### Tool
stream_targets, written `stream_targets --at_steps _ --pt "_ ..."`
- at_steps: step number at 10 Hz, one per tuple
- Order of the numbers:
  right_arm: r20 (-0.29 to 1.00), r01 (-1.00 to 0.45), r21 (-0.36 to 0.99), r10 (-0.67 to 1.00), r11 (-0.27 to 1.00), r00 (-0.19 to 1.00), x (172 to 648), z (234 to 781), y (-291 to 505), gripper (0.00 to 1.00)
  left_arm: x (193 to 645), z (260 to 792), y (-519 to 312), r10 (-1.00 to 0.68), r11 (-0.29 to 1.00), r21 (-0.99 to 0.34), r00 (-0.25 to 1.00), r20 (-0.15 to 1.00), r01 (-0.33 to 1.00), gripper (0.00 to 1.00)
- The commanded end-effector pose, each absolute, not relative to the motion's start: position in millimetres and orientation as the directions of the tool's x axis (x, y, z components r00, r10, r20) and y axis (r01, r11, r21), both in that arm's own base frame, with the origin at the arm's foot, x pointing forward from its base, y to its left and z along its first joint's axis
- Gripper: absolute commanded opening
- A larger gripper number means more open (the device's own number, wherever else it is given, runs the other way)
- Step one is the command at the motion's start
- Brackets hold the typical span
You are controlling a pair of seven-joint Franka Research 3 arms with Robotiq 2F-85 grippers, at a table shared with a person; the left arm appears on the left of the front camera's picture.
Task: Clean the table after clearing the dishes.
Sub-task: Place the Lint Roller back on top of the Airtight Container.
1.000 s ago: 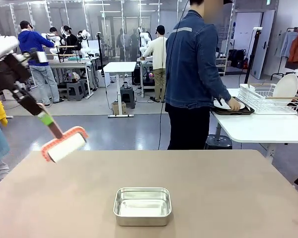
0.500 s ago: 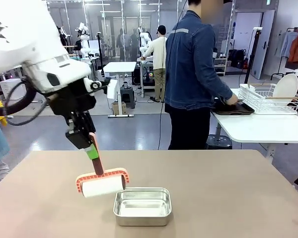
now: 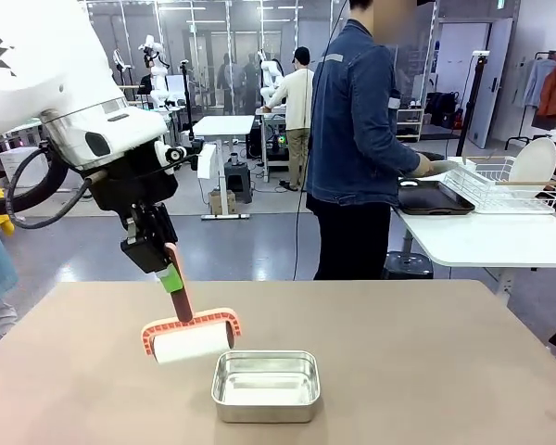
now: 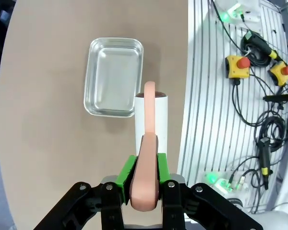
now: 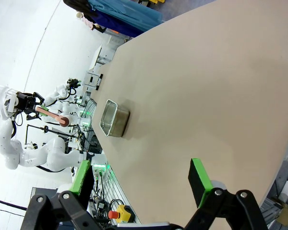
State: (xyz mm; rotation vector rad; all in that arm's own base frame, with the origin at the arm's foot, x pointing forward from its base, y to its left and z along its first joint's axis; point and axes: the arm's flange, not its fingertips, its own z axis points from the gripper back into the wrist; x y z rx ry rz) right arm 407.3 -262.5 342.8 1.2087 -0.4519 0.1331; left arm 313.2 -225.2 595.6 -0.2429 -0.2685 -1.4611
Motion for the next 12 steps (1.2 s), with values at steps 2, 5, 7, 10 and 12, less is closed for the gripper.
stream_targets --at_steps 2,5,7,10,12 --pt "0.412 -0.341 0.871 -0.148 0.353 0.899 406.7 345.1 -260.5 1.0 320.6 583.3 -266.8 -0.953 0.006 0.064 -0.013 0.302 0.998 0.23" --pt "0.412 -0.341 0.871 -0.148 0.353 0.899 406.7 345.1 -260.5 1.0 352.6 559.3 -296.0 -0.947 -0.048 0.0 -0.046 0.317 0.999 0.23" --pt "0.412 -0.341 0.871 -0.148 0.353 0.899 406.7 345.1 -260.5 1.0 371.1 543.1 -319.5 -0.963 -0.067 -0.012 -0.062 0.262 0.998 0.23" --pt "0.412 -0.341 0.871 -0.148 0.353 0.899 406.7 345.1 -260.5 1.0 406.3 513.1 -358.4 -0.976 -0.062 -0.036 -0.053 0.209 0.997 0.23" --pt "0.412 -0.341 0.871 -0.148 0.353 0.899 406.7 345.1 -260.5 1.0 426.9 489.2 -373.8 -0.983 -0.04 -0.046 -0.031 0.18 0.998 0.23"
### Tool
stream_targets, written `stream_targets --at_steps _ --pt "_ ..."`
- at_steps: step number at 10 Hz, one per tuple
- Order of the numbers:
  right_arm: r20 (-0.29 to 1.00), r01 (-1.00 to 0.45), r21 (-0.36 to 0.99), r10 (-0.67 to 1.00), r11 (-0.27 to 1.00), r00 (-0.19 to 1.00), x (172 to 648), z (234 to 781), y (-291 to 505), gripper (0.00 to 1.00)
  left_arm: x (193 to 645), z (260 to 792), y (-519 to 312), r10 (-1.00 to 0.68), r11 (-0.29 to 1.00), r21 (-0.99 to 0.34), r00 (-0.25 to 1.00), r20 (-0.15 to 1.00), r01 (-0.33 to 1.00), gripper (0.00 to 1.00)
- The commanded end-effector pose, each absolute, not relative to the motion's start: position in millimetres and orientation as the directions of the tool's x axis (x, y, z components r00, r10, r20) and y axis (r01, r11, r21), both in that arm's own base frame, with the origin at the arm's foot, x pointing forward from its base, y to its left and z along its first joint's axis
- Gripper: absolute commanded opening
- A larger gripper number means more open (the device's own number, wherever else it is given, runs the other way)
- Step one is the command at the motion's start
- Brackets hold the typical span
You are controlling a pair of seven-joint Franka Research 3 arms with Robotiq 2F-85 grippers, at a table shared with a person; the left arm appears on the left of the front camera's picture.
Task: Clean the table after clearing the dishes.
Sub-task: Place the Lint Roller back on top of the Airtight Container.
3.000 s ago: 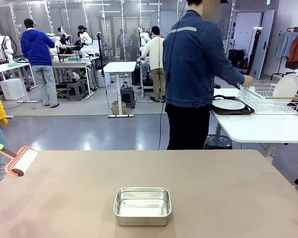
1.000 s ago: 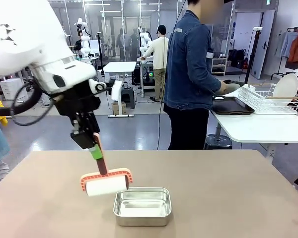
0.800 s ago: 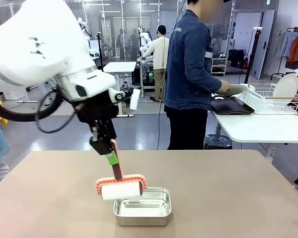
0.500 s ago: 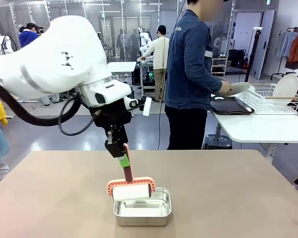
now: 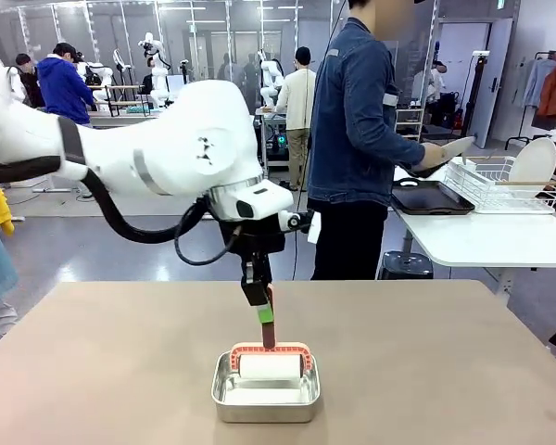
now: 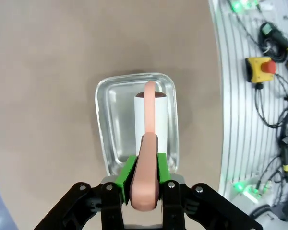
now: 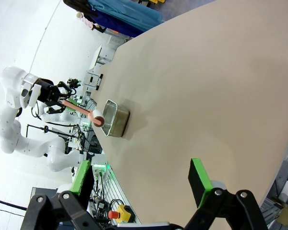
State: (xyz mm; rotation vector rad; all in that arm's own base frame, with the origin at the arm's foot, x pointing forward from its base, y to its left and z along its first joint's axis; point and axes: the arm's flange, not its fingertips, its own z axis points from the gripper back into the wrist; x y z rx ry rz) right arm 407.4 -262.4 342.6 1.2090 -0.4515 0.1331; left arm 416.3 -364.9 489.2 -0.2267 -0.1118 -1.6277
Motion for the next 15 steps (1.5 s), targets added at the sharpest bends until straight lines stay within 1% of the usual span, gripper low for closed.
stream_targets --at_steps 1,2,3,5,7,9,10,11,12,13,15 --pt "0.412 -0.341 0.871 -0.148 0.353 0.899 406.7 345.1 -260.5 1.0 436.1 477.6 -376.0 -0.983 -0.026 -0.06 -0.014 0.182 0.998 0.23" --pt "0.412 -0.341 0.871 -0.148 0.353 0.899 406.7 345.1 -260.5 1.0 442.4 470.9 -377.7 -0.987 -0.028 -0.053 -0.019 0.16 0.998 0.23" --pt "0.412 -0.341 0.871 -0.148 0.353 0.899 406.7 345.1 -260.5 1.0 447.3 466.0 -380.5 -0.994 -0.017 -0.034 -0.013 0.107 0.999 0.23" --pt "0.412 -0.341 0.871 -0.148 0.353 0.899 406.7 345.1 -260.5 1.0 457.2 452.3 -381.4 -0.994 -0.015 -0.087 -0.005 0.113 0.996 0.23" --pt "0.412 -0.341 0.871 -0.148 0.353 0.899 406.7 345.1 -260.5 1.0 465.6 436.9 -378.5 -0.991 0.0 -0.091 0.012 0.137 0.996 0.23" --pt "0.412 -0.341 0.871 -0.148 0.353 0.899 406.7 345.1 -260.5 1.0 477.0 424.6 -378.6 -0.995 0.0 -0.081 0.008 0.104 0.997 0.23" --pt "0.412 -0.341 0.871 -0.148 0.353 0.899 406.7 345.1 -260.5 1.0 482.4 422.7 -379.7 -0.993 -0.021 -0.075 -0.012 0.118 0.997 0.35" --pt "0.412 -0.341 0.871 -0.148 0.353 0.899 406.7 345.1 -260.5 1.0 484.6 422.5 -379.1 -0.992 -0.03 -0.081 -0.02 0.122 0.996 0.61" --pt "0.412 -0.341 0.871 -0.148 0.353 0.899 406.7 345.1 -260.5 1.0 485.6 423.3 -376.8 -0.99 -0.04 -0.08 -0.029 0.137 0.996 0.71" --pt "0.412 -0.341 0.871 -0.148 0.353 0.899 406.7 345.1 -260.5 1.0 486.2 425.6 -373.7 -0.988 -0.045 -0.087 -0.032 0.152 0.995 0.98" --pt "0.412 -0.341 0.871 -0.148 0.353 0.899 406.7 345.1 -260.5 1.0 486.1 434.1 -369.0 -0.989 -0.033 -0.109 -0.017 0.145 0.993 1.0"
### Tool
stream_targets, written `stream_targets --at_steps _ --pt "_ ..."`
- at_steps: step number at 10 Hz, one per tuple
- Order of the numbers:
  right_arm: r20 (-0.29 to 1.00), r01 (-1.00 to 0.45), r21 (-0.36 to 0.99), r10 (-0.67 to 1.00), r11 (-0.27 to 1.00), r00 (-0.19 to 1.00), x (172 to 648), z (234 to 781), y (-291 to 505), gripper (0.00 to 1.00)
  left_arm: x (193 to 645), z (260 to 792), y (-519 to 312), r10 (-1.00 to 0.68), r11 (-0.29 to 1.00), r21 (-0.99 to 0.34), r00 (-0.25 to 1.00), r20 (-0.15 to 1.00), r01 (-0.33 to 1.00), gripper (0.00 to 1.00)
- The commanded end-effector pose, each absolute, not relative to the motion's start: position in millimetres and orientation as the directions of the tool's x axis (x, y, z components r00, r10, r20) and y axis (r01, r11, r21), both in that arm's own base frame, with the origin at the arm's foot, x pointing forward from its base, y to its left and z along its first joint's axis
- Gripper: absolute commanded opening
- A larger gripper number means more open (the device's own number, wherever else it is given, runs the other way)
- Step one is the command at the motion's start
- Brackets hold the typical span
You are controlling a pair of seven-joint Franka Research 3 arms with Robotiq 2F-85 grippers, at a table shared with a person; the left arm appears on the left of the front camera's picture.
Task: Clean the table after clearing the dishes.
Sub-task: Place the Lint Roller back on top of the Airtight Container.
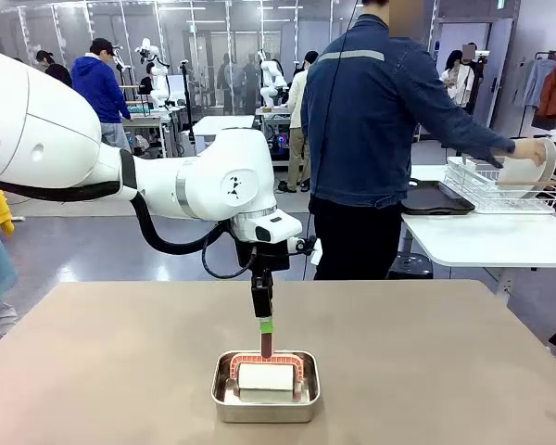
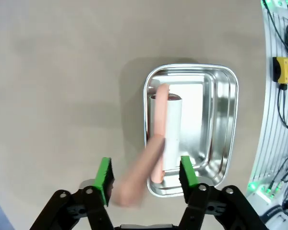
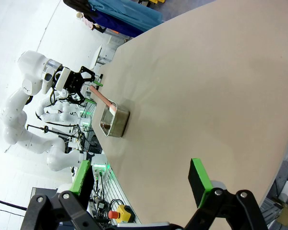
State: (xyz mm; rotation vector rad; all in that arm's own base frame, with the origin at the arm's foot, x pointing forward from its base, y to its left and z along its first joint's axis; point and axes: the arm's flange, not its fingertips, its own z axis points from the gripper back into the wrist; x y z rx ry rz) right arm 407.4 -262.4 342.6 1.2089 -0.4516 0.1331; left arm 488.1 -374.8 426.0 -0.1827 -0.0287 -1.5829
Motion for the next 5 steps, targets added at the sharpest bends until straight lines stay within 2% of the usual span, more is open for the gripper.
stream_targets --at_steps 1,4,5 --pt "0.412 -0.341 0.871 -0.148 0.353 0.899 406.7 345.1 -260.5 1.0 483.8 439.8 -366.2 -0.98 -0.063 -0.123 -0.038 0.196 0.99 1.0" --pt "0.412 -0.341 0.871 -0.148 0.353 0.899 406.7 345.1 -260.5 1.0 475.7 449.9 -355.7 -0.984 -0.05 -0.144 -0.024 0.179 0.988 1.0" --pt "0.412 -0.341 0.871 -0.148 0.353 0.899 406.7 345.1 -260.5 1.0 472.4 454.4 -348.6 -0.983 -0.003 -0.153 0.025 0.181 0.988 1.0"
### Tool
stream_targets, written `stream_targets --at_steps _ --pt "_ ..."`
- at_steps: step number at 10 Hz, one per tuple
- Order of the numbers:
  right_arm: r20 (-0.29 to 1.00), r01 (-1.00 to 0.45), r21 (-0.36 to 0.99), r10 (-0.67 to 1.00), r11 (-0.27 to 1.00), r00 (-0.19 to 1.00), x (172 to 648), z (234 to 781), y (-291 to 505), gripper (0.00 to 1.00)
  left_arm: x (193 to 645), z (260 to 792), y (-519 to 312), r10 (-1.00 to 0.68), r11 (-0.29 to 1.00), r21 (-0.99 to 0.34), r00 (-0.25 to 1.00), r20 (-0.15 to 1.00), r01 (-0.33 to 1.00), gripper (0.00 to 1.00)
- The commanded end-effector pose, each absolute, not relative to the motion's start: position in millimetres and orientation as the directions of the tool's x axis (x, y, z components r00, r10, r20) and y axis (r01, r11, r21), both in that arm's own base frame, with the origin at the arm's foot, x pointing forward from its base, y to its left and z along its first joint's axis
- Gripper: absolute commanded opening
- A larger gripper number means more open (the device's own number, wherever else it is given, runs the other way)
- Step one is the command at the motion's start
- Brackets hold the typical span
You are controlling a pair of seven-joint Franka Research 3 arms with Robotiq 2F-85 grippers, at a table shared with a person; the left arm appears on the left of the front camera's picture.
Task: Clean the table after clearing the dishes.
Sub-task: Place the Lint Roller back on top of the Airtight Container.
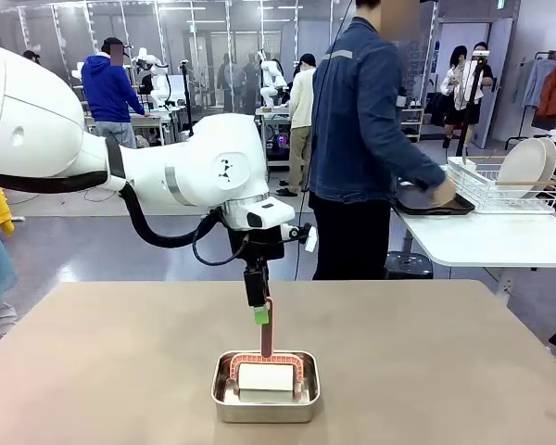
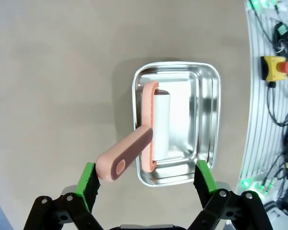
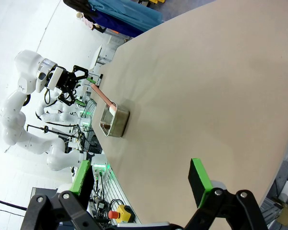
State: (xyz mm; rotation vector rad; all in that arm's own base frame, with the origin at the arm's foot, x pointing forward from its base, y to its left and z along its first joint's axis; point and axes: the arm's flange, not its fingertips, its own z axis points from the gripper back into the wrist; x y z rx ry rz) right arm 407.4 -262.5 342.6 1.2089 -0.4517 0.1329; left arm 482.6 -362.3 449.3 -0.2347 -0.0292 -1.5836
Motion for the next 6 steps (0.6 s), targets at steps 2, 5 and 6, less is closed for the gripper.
stream_targets --at_steps 2,5,6 --pt "0.412 -0.341 0.871 -0.148 0.353 0.899 406.7 345.1 -260.5 1.0 484.2 443.8 -367.2 -0.986 -0.043 -0.118 -0.023 0.165 0.992 1.0" --pt "0.412 -0.341 0.871 -0.148 0.353 0.899 406.7 345.1 -260.5 1.0 484.2 443.8 -367.2 -0.986 -0.043 -0.118 -0.023 0.165 0.992 1.0" --pt "0.412 -0.341 0.871 -0.148 0.353 0.899 406.7 345.1 -260.5 1.0 484.2 443.8 -367.2 -0.986 -0.043 -0.118 -0.023 0.165 0.992 1.0"
